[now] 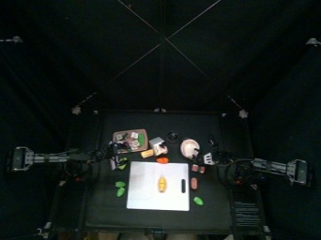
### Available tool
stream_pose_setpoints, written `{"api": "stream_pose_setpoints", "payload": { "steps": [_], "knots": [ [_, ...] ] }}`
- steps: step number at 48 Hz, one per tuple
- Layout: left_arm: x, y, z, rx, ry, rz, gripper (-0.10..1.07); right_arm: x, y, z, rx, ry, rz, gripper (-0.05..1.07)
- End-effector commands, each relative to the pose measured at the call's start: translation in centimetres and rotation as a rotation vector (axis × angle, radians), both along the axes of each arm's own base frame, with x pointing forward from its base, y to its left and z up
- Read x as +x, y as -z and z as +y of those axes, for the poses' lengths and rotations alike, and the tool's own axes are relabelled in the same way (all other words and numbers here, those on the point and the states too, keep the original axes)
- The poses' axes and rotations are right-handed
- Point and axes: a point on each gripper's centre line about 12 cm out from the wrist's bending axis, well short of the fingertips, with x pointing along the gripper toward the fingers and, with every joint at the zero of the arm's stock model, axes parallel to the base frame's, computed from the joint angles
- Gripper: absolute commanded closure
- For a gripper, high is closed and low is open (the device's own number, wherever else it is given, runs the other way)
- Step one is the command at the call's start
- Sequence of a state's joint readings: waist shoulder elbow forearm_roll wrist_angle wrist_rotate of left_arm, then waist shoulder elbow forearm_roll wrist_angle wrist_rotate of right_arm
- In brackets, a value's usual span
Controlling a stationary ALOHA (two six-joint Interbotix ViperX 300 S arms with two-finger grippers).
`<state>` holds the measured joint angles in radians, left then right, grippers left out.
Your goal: Grab cleaver with left hand
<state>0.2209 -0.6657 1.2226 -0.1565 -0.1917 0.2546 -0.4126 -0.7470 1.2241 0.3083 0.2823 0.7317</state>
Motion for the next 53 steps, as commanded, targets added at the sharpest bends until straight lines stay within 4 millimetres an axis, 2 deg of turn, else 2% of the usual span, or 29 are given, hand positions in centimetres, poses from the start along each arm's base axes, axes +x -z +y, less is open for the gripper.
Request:
{"api": "stream_pose_setpoints", "payload": {
  "steps": [1,28,53],
  "knots": [
    [0.3,-0.6,0.0,0.008,0.002,-0.020,-0.03,0.3,-0.3,-0.3,0.000,0.016,-0.016,0.11],
    [0.3,-0.5,0.1,0.008,-0.001,-0.019,-0.03,1.6,-0.4,-1.5,0.074,0.093,-0.017,0.12],
    [0.2,-0.4,0.1,0.007,-0.003,-0.016,-0.03,2.1,0.2,-1.3,0.136,0.107,0.009,0.13]
  ]
}}
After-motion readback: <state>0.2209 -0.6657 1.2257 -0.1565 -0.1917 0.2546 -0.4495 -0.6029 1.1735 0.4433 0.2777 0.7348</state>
